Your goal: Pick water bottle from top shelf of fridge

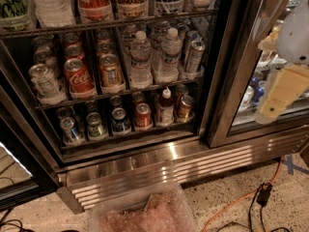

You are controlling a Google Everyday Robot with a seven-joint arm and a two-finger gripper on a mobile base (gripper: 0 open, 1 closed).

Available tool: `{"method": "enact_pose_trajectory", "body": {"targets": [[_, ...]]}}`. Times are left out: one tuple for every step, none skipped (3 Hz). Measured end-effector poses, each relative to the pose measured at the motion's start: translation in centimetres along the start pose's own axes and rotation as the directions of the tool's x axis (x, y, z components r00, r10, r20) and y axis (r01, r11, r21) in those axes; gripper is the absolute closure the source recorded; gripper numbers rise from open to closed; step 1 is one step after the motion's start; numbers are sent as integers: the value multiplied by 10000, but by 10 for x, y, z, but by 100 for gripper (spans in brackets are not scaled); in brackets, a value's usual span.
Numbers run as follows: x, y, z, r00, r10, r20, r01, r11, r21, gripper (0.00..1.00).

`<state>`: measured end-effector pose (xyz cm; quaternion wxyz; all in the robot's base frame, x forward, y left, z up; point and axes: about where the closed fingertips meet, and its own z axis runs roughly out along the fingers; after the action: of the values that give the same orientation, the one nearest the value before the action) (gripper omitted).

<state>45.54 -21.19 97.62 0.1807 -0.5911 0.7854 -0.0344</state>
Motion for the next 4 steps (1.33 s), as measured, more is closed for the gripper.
{"method": "enact_pose_trajectory", "body": {"targets": [[-23, -24, 22, 9966, 437, 700, -464, 9982, 379, 0], [-49, -52, 39, 9797, 858, 1811, -1037, 9904, 917, 0], [-84, -81, 44, 9456, 803, 3153, -1289, 9823, 1362, 0], [-84, -81, 44, 9455, 803, 3154, -1288, 9823, 1362, 0]]}}
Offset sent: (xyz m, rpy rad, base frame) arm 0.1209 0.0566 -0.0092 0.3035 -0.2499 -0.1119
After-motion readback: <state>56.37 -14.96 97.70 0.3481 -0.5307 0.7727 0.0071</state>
